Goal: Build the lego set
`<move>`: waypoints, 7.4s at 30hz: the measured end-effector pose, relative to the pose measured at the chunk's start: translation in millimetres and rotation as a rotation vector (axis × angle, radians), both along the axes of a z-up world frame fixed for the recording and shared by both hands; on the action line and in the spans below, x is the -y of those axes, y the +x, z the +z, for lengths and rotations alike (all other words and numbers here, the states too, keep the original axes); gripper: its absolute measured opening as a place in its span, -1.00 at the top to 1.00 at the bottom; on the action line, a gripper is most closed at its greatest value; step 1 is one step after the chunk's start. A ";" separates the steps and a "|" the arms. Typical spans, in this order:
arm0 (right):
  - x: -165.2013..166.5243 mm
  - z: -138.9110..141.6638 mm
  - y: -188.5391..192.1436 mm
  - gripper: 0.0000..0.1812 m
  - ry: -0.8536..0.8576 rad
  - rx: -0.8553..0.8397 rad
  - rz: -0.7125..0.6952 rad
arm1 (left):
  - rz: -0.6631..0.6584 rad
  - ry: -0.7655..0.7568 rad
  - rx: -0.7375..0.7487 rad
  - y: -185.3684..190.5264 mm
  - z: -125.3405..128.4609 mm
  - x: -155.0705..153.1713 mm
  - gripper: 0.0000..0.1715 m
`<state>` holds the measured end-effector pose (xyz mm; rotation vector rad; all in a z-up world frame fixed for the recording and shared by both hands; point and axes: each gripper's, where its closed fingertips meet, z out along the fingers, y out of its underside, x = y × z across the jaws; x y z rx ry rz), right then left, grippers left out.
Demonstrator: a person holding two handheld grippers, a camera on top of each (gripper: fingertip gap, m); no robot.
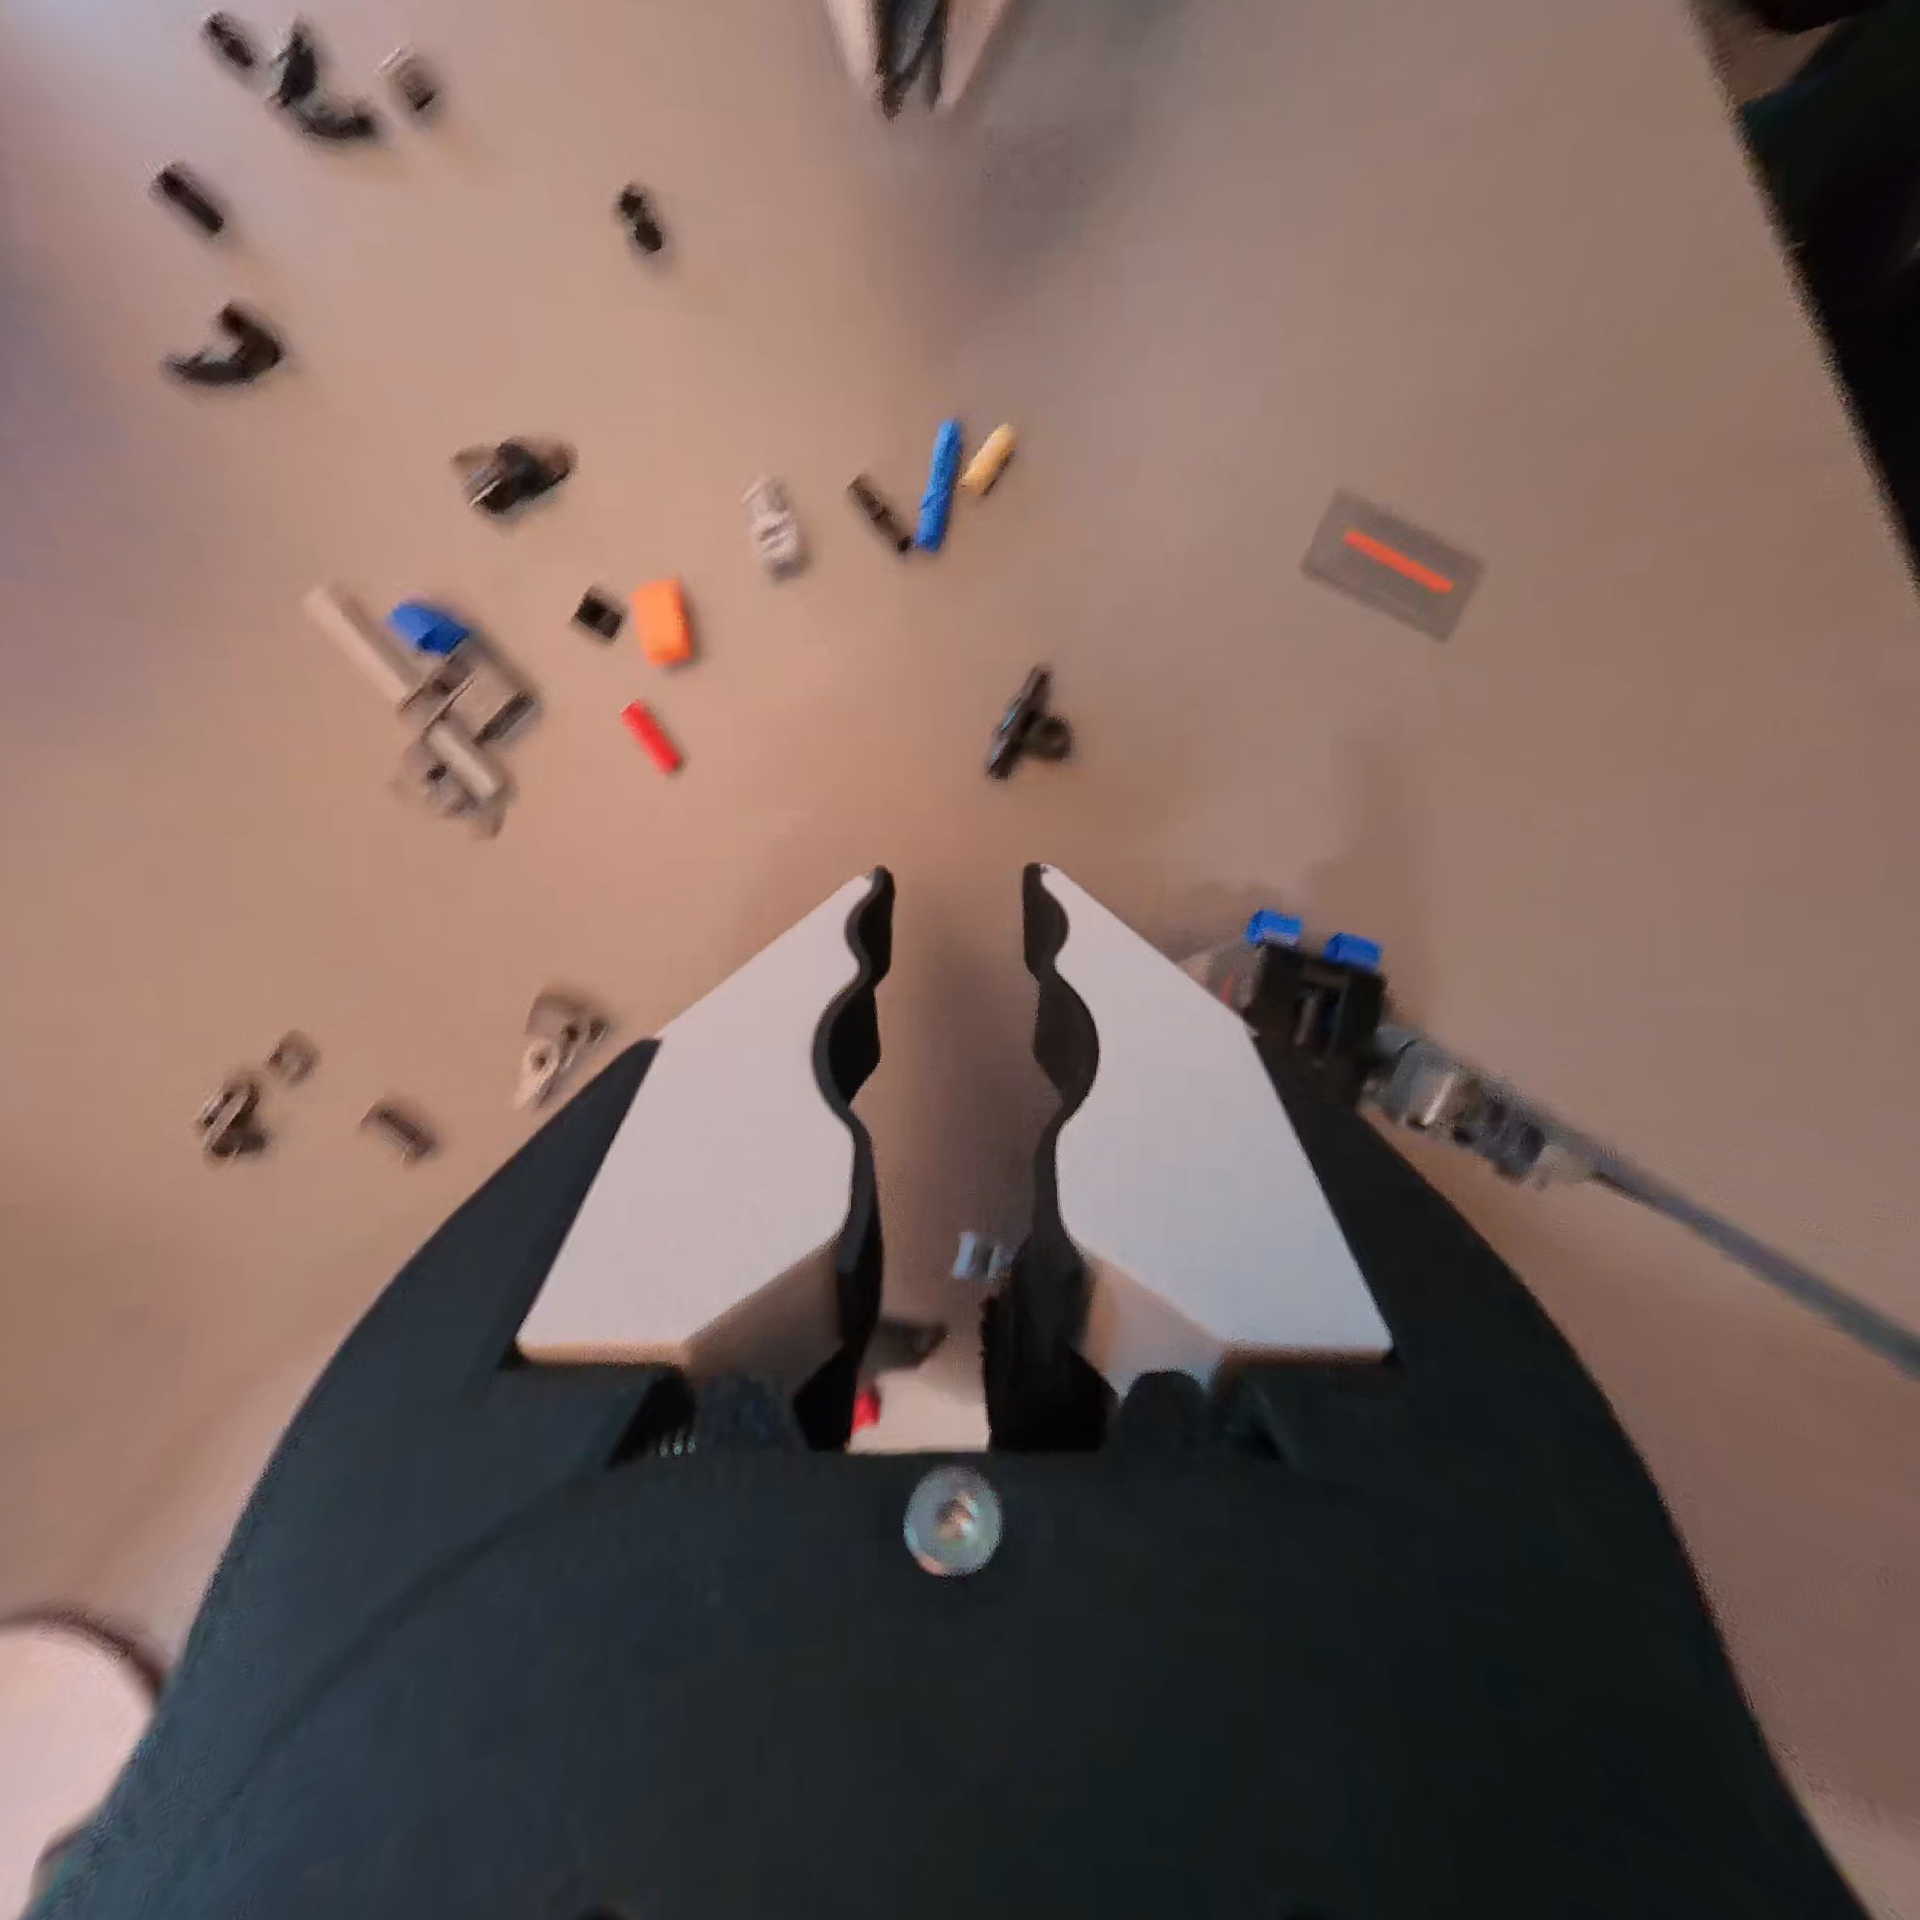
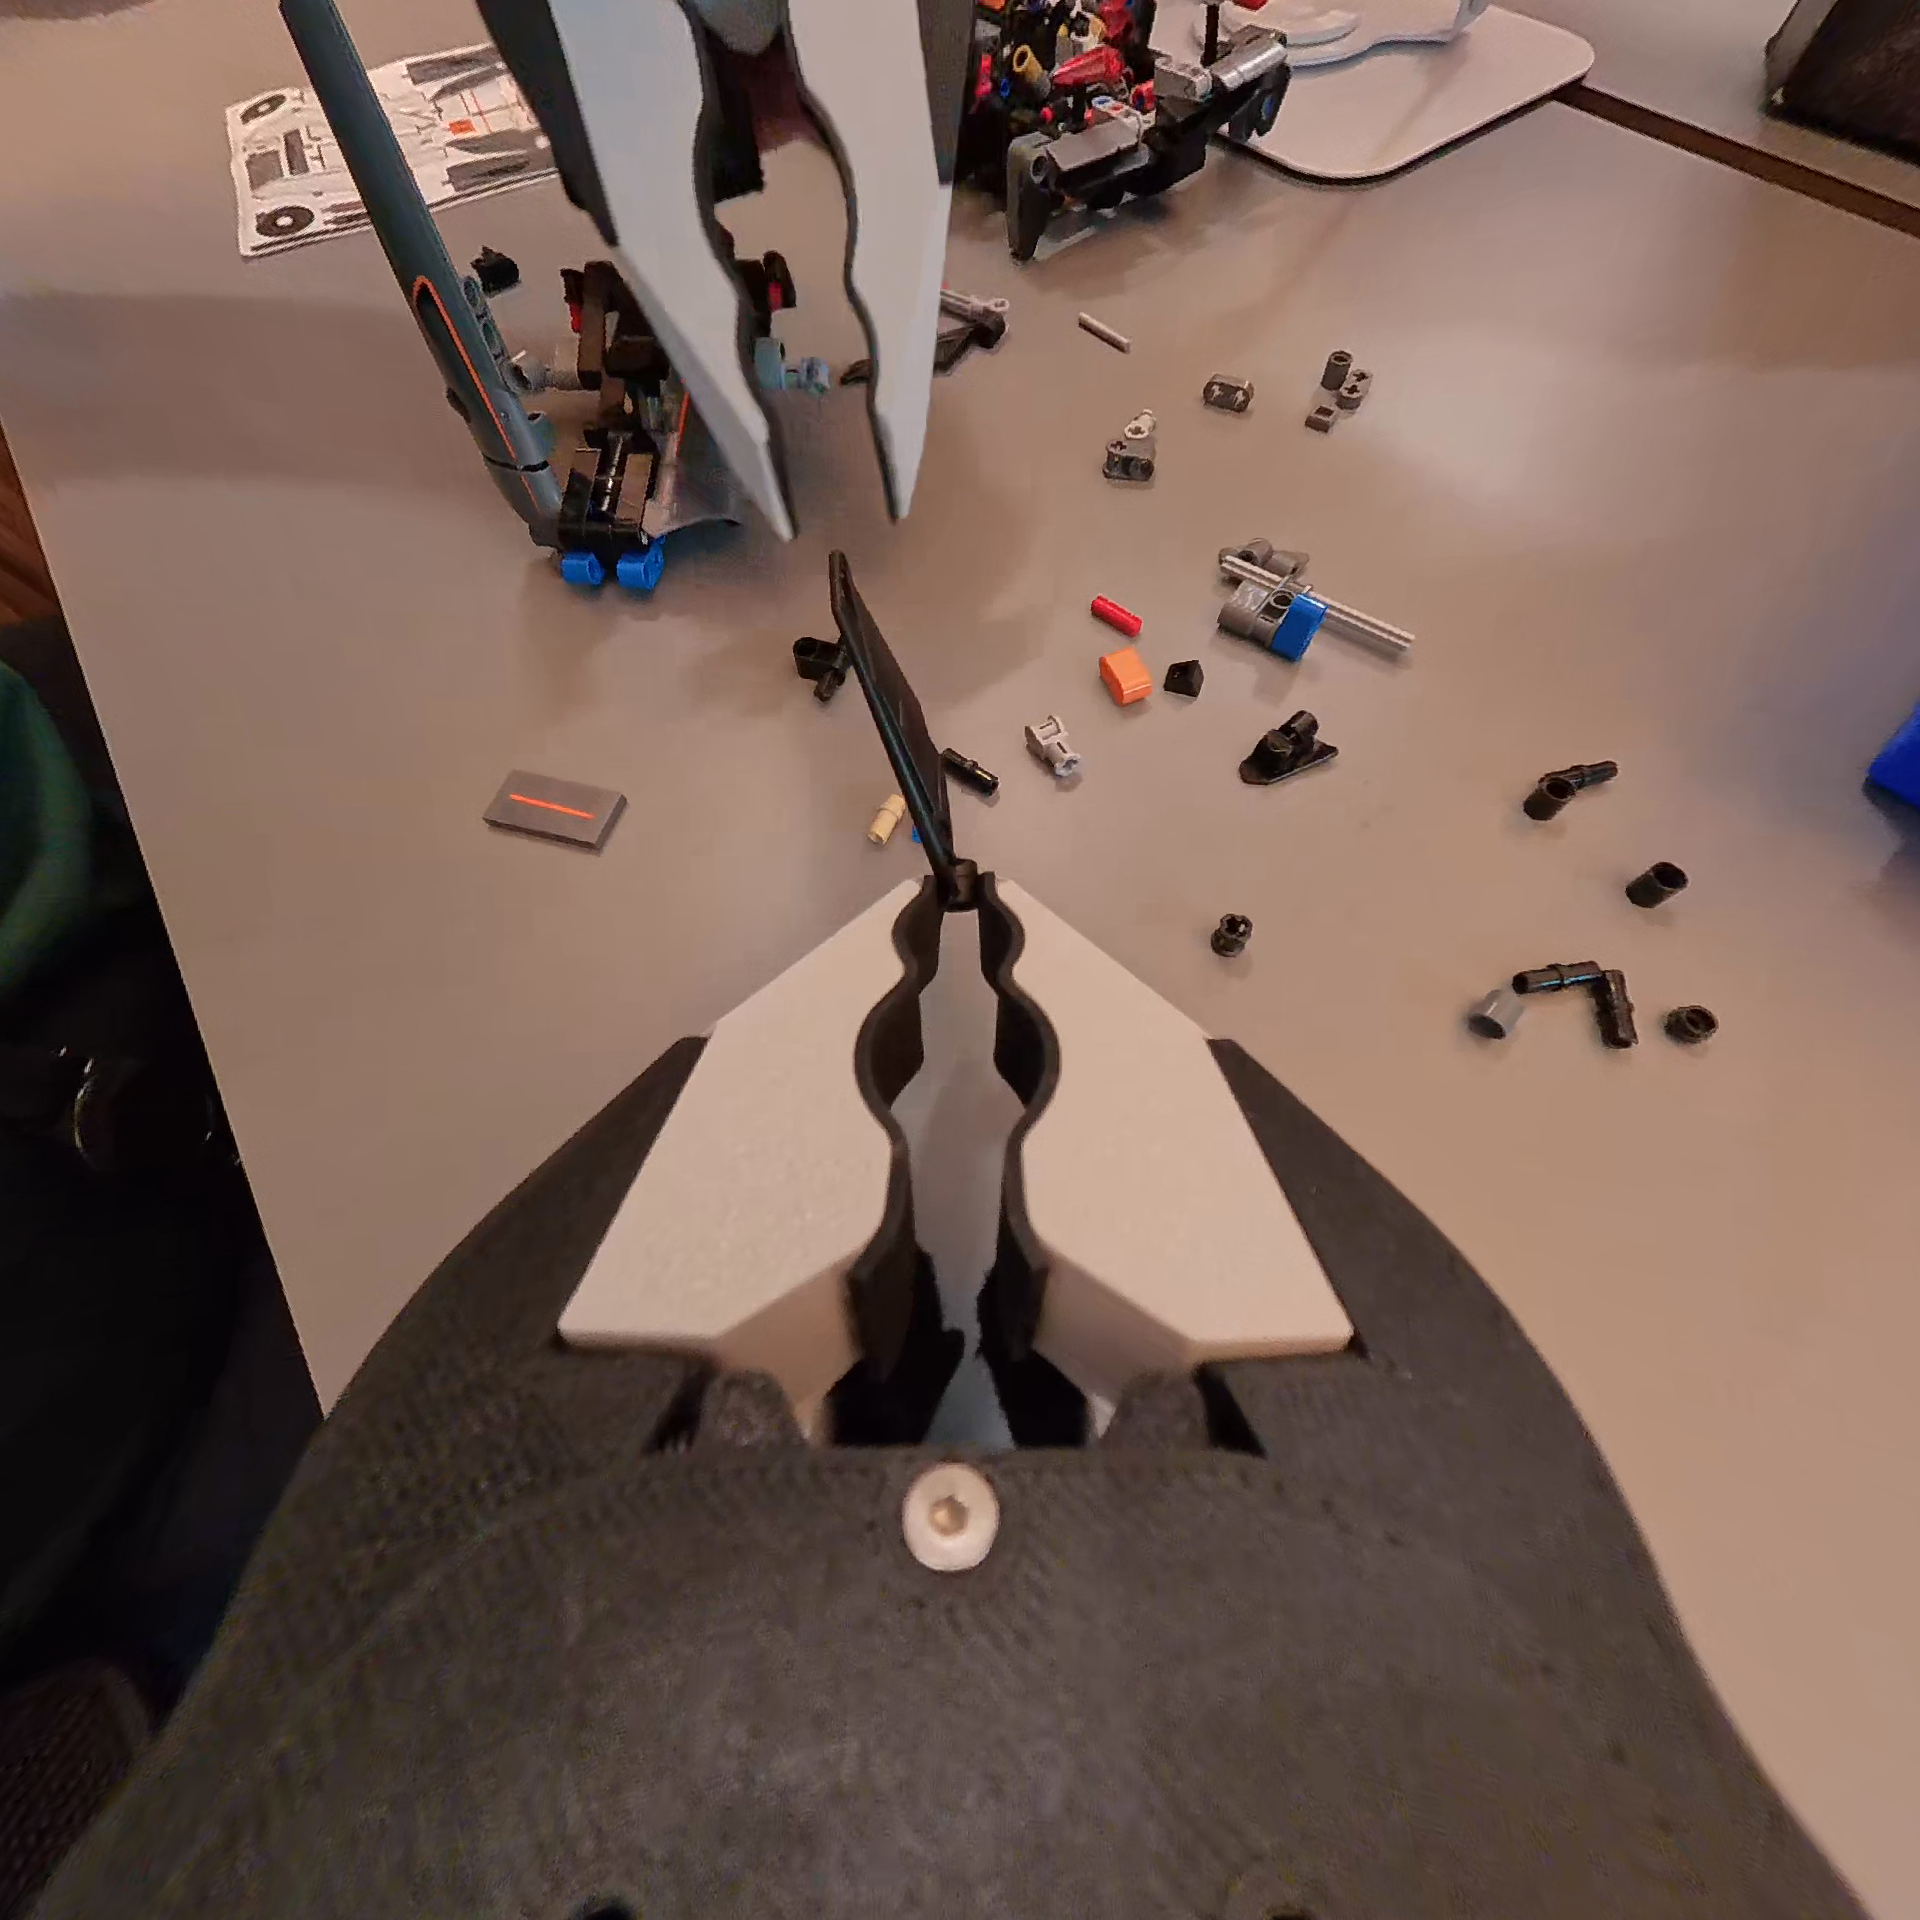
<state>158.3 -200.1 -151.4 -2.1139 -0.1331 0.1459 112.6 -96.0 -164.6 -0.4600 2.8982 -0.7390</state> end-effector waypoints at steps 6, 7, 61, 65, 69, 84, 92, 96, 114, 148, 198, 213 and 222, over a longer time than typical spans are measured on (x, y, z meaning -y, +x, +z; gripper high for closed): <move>-0.1 -0.9 -0.8 0.95 -0.005 0.005 0.005 | -0.089 0.009 -0.036 -5.7 -11.3 22.0 0.69; 0.0 -0.6 -0.8 0.95 -0.003 0.004 0.005 | -0.095 -0.005 -0.046 -5.4 -12.1 25.7 0.69; -6.7 -7.9 -48.8 0.95 -0.059 0.121 0.103 | 0.250 -0.094 -0.117 -72.5 52.9 -43.5 0.85; -6.9 -9.4 -51.0 0.95 -0.053 0.112 0.108 | 0.232 -0.255 -0.320 -79.3 52.2 -31.7 0.84; -7.1 -10.9 -53.1 0.95 -0.049 0.105 0.117 | 0.173 -0.254 -0.423 -84.9 40.1 -19.8 0.84; -4.7 -6.5 -51.5 0.95 -0.020 0.107 0.131 | 0.245 -0.336 -0.468 -77.6 36.4 -18.8 0.84; -5.4 -10.5 -50.9 0.95 -0.037 0.139 0.125 | 0.264 -0.227 -0.297 -72.8 33.7 -32.0 0.84; -5.9 -14.1 -50.6 0.95 -0.057 0.151 0.123 | 0.205 -0.012 -0.072 -66.9 33.4 -42.9 0.84; -4.5 -24.6 -49.4 0.95 -0.120 0.173 0.108 | 0.251 0.223 0.269 -69.3 51.4 -70.1 0.83; -8.1 -30.4 -40.9 0.95 -0.159 0.171 0.059 | 0.608 -0.163 0.218 -128.3 29.9 -32.7 0.48; -13.5 -20.5 -41.0 0.95 -0.102 0.170 0.046 | 0.834 -0.329 0.280 -145.3 45.1 -102.6 0.87; -193.0 26.6 -144.5 0.95 -0.032 -0.195 0.327 | 0.786 -0.255 0.399 -143.0 44.0 -82.4 1.00; -236.8 2.2 -175.3 0.95 -0.135 -0.169 0.473 | 0.652 -0.221 0.374 -151.9 42.9 -79.9 1.00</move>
